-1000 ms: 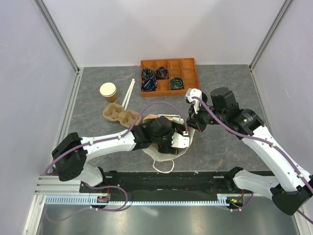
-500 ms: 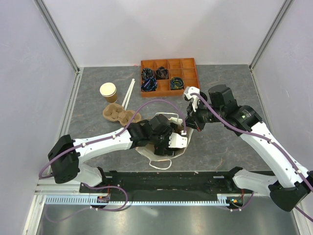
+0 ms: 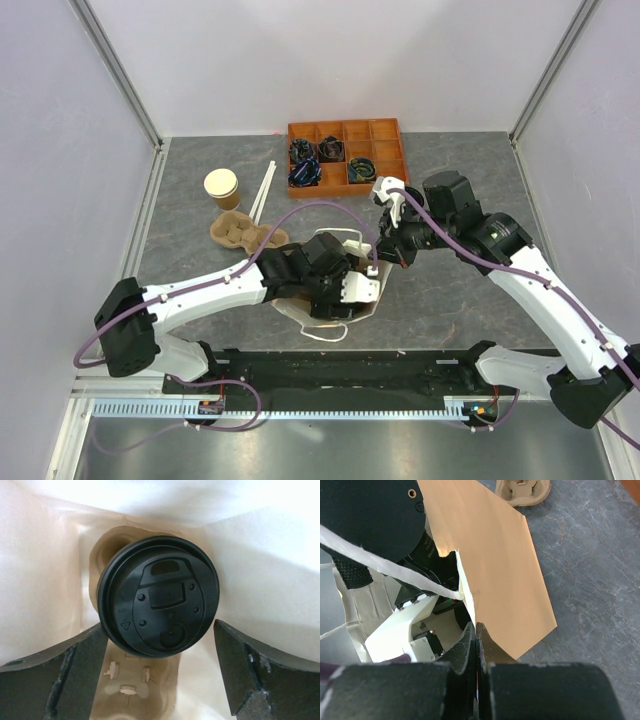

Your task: Pack the takeout coffee

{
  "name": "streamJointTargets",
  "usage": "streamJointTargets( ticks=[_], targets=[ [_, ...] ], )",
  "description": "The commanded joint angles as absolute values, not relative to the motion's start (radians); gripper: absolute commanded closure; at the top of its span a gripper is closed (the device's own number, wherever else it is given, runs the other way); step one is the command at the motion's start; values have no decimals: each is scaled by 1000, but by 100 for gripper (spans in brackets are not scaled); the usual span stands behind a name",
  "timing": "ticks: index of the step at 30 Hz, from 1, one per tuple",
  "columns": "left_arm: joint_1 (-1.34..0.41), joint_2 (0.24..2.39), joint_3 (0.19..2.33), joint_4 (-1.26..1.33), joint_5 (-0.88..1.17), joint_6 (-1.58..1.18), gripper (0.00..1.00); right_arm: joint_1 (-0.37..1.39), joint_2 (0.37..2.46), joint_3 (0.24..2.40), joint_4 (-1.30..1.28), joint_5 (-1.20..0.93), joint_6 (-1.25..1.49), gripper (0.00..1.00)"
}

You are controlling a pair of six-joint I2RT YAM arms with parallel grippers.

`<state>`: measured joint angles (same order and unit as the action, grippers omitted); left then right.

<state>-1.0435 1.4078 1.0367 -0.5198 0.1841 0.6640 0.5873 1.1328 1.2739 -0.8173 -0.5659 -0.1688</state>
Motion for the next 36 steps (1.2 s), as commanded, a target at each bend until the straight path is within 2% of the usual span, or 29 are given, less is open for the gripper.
streamJointTargets(
  ticks=[1, 12, 15, 17, 18, 36],
  targets=[
    [-1042, 1318, 1115, -433, 219, 658, 11, 591, 1161, 1290, -874, -551, -175, 100],
    [-1043, 1287, 1100, -445, 232, 678, 28, 591, 1189, 1305, -873, -534, -163, 100],
    [-1043, 1282, 1100, -443, 233, 677, 27, 589, 1190, 1305, -874, -531, -166, 100],
    [-1043, 1285, 1101, -443, 230, 675, 19, 591, 1189, 1305, -876, -531, -170, 100],
    [-1043, 1287, 1104, -442, 227, 672, 18, 589, 1189, 1305, -876, -529, -172, 100],
    [-1043, 1227, 1161, -465, 259, 676, 19, 589, 1195, 1312, -882, -522, -198, 100]
  ],
)
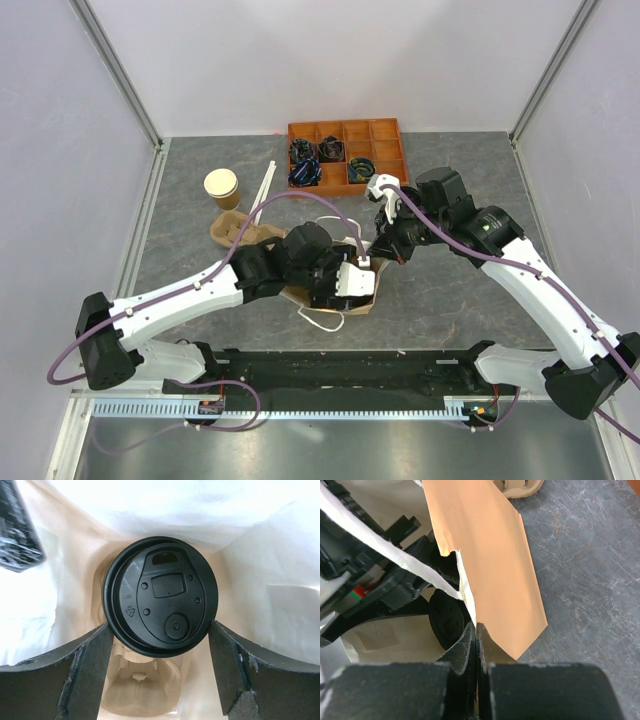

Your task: Pack the takeout coffee

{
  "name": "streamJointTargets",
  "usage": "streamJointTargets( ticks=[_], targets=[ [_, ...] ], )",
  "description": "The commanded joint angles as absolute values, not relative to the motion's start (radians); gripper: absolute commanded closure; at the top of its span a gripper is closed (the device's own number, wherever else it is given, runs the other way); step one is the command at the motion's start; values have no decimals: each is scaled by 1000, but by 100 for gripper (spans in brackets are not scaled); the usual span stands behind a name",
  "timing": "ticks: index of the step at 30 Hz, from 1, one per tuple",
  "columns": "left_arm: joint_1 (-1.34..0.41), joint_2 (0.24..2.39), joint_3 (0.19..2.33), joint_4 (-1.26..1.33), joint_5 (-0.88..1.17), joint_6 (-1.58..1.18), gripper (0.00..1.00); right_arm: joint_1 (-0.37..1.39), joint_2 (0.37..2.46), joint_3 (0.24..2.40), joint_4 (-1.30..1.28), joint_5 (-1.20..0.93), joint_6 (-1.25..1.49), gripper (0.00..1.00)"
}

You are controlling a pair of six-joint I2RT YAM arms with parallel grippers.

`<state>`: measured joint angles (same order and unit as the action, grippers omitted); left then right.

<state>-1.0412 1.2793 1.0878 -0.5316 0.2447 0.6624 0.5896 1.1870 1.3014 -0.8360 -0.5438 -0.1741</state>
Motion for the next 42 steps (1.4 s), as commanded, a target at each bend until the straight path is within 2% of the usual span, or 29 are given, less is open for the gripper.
streamJointTargets(
  ticks=[1, 5, 12, 17, 25, 35, 42],
  targets=[
    [-1045, 1226, 1172, -472, 262, 675, 19, 591, 1196, 1312, -882, -520, -199, 100],
    [-1045, 1224, 1180, -495, 276, 675, 18, 591, 1200, 1316, -882, -515, -202, 100],
    [-1043, 1229, 1115, -460, 288, 680, 27, 591, 1190, 1319, -881, -540, -209, 100],
    [-1043, 1235, 1046, -382, 279, 680, 29, 591, 1180, 1313, -882, -549, -216, 100],
    [-1042, 1290, 965, -255, 242, 678, 25, 591, 1174, 1321, -896, -594, -238, 100],
    [-1006, 1382, 965, -278, 201, 653, 25, 591, 1183, 1330, -919, -572, -244, 100],
    [-1002, 1381, 960, -282, 170, 667, 13, 591, 1197, 1335, -917, -575, -236, 100]
  ],
)
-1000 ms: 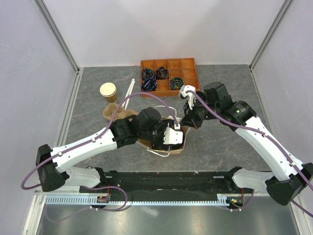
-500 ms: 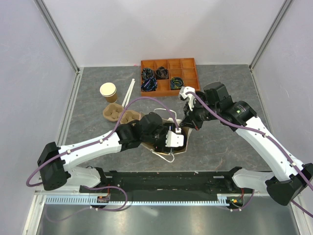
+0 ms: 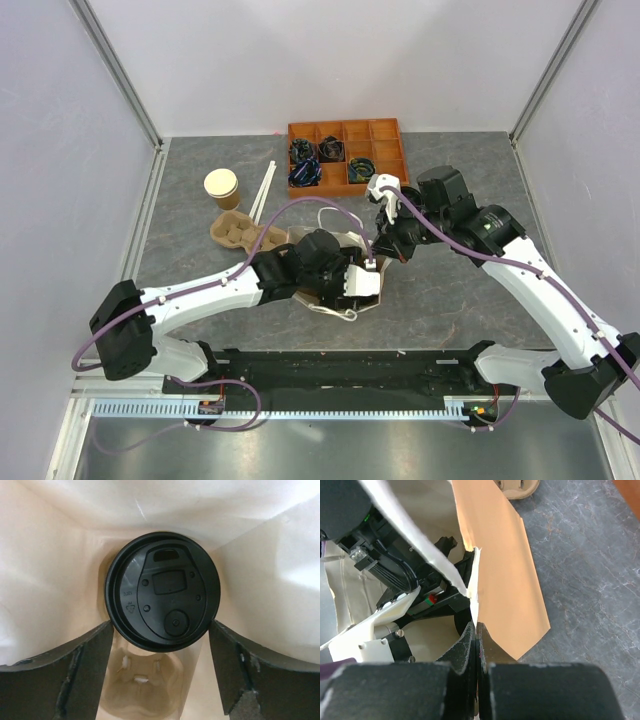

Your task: Pack the takeout coffee

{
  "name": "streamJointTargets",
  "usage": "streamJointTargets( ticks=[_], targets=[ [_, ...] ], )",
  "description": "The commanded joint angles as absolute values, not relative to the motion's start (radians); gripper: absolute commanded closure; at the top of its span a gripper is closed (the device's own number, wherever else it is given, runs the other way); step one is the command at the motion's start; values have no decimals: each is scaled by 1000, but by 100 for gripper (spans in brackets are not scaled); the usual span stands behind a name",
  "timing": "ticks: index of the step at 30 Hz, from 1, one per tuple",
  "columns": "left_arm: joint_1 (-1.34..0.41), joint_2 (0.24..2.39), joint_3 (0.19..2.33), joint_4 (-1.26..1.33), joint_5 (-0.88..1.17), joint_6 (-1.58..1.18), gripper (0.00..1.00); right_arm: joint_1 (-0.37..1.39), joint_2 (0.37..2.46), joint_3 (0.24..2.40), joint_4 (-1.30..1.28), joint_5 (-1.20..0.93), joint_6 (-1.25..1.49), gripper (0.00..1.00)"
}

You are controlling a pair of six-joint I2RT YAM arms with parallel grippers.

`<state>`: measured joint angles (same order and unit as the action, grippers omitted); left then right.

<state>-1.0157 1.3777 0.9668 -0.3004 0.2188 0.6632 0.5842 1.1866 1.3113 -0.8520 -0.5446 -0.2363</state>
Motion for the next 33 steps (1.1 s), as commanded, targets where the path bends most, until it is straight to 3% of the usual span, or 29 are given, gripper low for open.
streamJointTargets(
  ticks=[1, 8, 33],
  targets=[
    [-1000, 1378, 959, -281, 160, 669, 11, 591, 1197, 1333, -917, -575, -235, 100],
    [-1003, 1341, 956, -279, 166, 684, 1, 591, 1174, 1325, -917, -578, -261, 100],
    [-1066, 1298, 1054, -403, 140, 718, 0, 601, 1129, 1279, -904, -554, -321, 100]
  ],
)
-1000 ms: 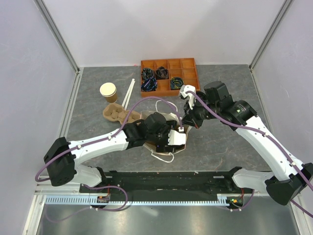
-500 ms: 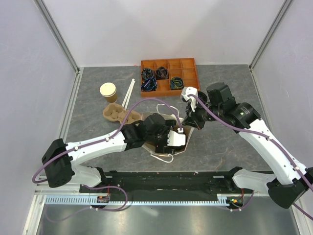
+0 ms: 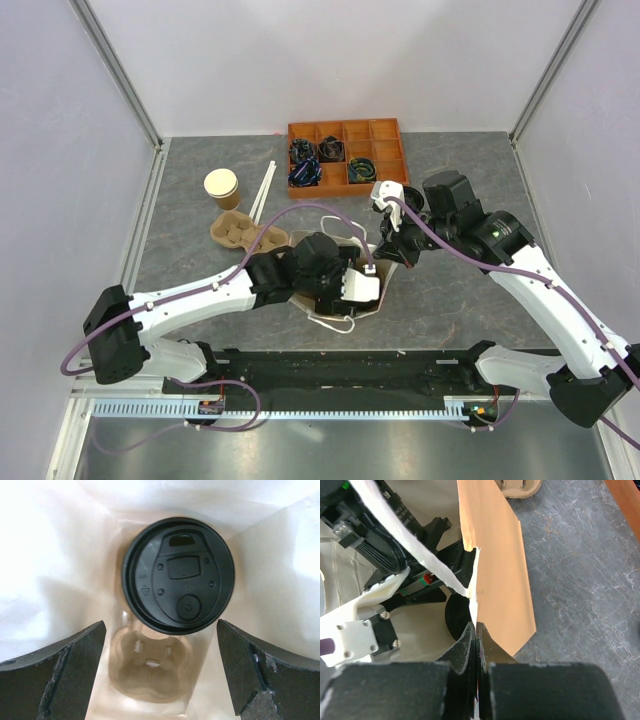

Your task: Pack the takeout coffee

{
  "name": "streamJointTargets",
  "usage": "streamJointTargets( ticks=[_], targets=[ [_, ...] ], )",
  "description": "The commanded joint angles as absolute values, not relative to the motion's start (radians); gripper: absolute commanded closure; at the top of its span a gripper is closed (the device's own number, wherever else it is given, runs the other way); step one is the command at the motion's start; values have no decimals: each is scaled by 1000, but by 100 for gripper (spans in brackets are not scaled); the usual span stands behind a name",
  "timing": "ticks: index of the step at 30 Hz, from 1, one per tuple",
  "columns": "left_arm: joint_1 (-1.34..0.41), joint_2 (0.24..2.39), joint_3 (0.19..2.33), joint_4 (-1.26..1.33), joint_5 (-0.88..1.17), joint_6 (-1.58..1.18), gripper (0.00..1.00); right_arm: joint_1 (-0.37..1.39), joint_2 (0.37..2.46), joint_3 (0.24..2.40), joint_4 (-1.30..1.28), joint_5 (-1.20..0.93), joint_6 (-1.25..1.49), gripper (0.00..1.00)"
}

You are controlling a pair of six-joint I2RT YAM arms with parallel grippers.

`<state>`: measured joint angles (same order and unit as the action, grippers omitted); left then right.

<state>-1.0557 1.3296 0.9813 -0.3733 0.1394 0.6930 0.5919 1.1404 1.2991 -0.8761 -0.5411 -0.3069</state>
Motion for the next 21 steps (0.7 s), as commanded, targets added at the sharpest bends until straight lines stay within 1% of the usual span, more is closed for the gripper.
streamJointTargets(
  ticks=[1, 15, 17, 21],
  targets=[
    [-1068, 1298, 1057, -414, 143, 721, 0, 600, 1129, 1282, -904, -551, -321, 100],
    [-1072, 1255, 1086, -503, 121, 749, 0, 614, 1123, 1278, -902, -526, -333, 100],
    [-1071, 1244, 1097, -503, 126, 752, 3, 617, 1124, 1276, -902, -522, -336, 100],
    [-1072, 1226, 1133, -509, 141, 739, 5, 618, 1127, 1278, -900, -523, -334, 100]
  ],
)
